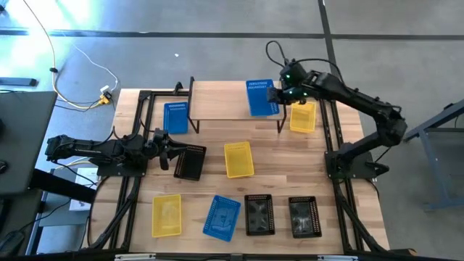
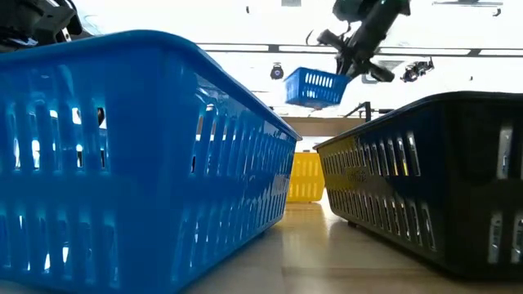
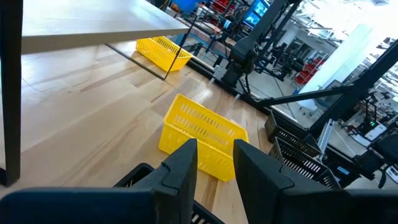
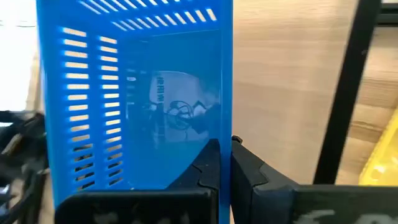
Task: Stack baskets on shelf by color
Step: Put the right blue bin on the shelf
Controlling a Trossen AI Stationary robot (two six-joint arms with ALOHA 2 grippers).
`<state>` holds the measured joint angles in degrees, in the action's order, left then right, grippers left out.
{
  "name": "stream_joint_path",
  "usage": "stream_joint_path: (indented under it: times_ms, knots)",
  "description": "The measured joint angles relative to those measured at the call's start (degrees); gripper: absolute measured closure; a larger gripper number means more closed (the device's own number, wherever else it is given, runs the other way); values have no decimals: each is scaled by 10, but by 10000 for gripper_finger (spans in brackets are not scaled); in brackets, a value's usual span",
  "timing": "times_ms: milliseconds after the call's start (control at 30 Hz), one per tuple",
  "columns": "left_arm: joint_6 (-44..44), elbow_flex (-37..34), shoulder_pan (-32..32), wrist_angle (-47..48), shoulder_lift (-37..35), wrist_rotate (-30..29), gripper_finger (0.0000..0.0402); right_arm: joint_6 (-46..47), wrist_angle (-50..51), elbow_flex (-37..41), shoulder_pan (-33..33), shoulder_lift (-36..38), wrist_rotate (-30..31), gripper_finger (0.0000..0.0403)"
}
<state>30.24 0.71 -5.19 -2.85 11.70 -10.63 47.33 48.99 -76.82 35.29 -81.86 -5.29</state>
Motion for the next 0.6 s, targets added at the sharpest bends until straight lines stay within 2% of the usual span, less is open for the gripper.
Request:
stream_joint_path:
  times_ms: [167,300,600]
  knots:
    - [0,0,0,0,0,0,308,-2,15,0,18,-19,-14,403]
    - [-1,0,0,0,0,2,308,-9,43,0,30,-27,-7,403]
    - [-9,0,0,0,0,10,308,-8,35,0,42,-26,6,403]
